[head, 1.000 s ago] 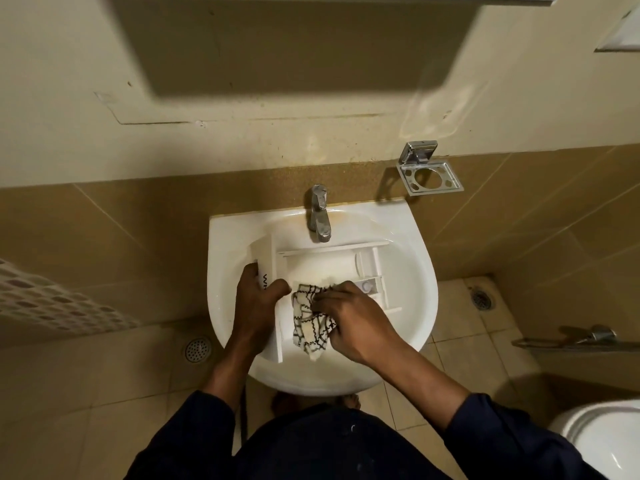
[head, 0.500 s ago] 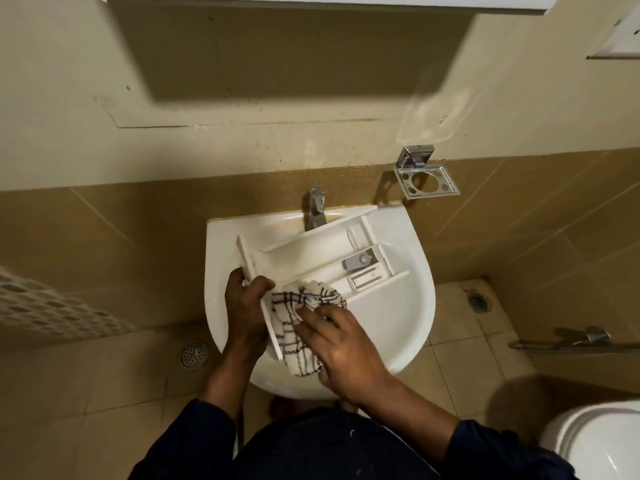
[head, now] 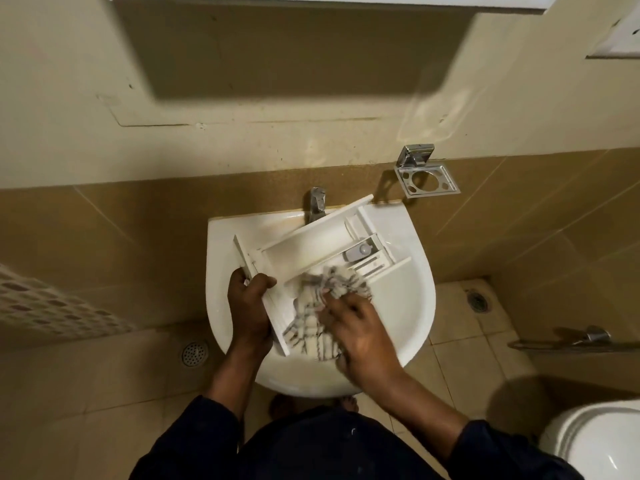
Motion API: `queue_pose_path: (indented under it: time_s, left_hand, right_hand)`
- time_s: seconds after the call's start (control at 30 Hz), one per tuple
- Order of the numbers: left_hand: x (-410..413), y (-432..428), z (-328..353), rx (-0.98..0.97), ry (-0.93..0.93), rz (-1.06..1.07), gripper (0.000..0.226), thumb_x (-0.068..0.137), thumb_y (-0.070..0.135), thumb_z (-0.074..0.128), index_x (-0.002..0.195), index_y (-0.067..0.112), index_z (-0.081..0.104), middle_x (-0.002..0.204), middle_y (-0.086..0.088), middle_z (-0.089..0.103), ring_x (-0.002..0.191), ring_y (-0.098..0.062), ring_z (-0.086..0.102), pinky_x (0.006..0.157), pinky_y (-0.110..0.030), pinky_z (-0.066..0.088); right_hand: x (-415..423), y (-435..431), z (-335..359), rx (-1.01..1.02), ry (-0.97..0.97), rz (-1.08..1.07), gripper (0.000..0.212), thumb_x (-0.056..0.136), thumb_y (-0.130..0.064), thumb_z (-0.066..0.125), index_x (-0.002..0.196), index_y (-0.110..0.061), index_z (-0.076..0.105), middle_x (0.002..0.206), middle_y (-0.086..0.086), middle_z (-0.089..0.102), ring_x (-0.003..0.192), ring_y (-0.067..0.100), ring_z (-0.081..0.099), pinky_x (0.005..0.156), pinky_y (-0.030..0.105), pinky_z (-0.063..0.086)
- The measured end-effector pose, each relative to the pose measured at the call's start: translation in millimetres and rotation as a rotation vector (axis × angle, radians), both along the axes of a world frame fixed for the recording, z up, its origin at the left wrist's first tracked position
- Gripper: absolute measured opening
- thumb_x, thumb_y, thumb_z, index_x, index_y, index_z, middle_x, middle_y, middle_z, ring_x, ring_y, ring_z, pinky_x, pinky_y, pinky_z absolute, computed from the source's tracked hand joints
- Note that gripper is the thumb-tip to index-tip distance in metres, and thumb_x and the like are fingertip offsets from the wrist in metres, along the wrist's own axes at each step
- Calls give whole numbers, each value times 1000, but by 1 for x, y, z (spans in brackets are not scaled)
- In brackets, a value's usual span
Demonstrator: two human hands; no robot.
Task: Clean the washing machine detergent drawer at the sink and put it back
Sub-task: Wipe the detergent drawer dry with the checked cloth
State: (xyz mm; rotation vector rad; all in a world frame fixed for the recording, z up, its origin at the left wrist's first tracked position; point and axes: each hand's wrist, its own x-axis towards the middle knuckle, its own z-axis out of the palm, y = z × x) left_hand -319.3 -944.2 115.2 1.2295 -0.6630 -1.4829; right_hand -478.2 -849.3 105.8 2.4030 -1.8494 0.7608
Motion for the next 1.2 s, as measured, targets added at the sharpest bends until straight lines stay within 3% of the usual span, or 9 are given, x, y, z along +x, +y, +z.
queue_pose_path:
  time_s: [0.13,0.27,0.33,0.4,0.53,0.7,0.87,1.03,1.2]
  left_hand:
    - [-2,2,3,59,106,29,8,77,6,53,72,13,51,69,5,59,70,-14,62,66,-31,47]
    - [3,4,2,92,66,27,18,85,1,49,72,13,47,61,10,57,63,-8,60,58,-26,46]
    - [6,7,-1,156,99,26,6,78,12,60,79,11,54,77,-1,59,79,-22,60,68,-37,50]
    - [9,11,-3,255,176,-17,34,62,24,71,91,9,60,95,-13,59,90,-35,59,77,-56,50]
    - [3,12,1,356,308,-60,36,69,22,61,102,9,64,100,-15,60,91,-36,60,79,-50,49]
    - [1,13,5,528,484,-185,58,73,34,50,120,2,63,119,-25,62,105,-38,60,98,-47,44]
    - [5,13,-1,649,417,-267,43,67,30,54,105,9,58,90,-15,58,75,-32,56,72,-39,44]
    - [4,12,-2,667,469,-323,35,69,26,50,99,9,55,78,-12,53,68,-29,52,70,-35,41]
    - [-2,2,-2,637,449,-302,29,67,24,48,86,7,61,77,-12,59,68,-30,53,73,-36,40]
  right_hand:
    - [-8,0,-5,-77,40,150,51,81,10,34,124,-1,60,136,16,55,110,34,54,91,42,45]
    - [-58,-14,-4,-73,-53,-159,62,70,13,45,128,-1,58,138,16,52,117,34,45,93,46,48]
    - [-70,-20,3,-23,-167,-339,78,57,24,52,130,-2,57,139,14,52,115,33,45,90,47,50]
    - [-68,-24,8,-33,-204,-405,80,54,24,50,129,-2,57,137,14,54,112,32,46,89,45,51]
    - [-25,-10,8,-60,-93,-181,62,67,4,34,122,2,62,132,17,57,113,32,45,91,40,48]
    - [-4,4,4,-90,9,158,60,78,10,21,124,4,61,139,20,50,117,33,49,102,36,40]
    - [-44,-29,13,-85,-79,-110,67,70,10,32,132,0,54,145,13,44,123,37,46,103,37,39]
    - [-58,-47,29,-110,-278,-393,82,58,10,38,138,-7,49,146,1,39,126,29,42,104,24,32]
    - [-27,-20,15,-31,-237,-115,73,65,1,34,136,-5,50,147,11,42,124,33,47,108,22,30]
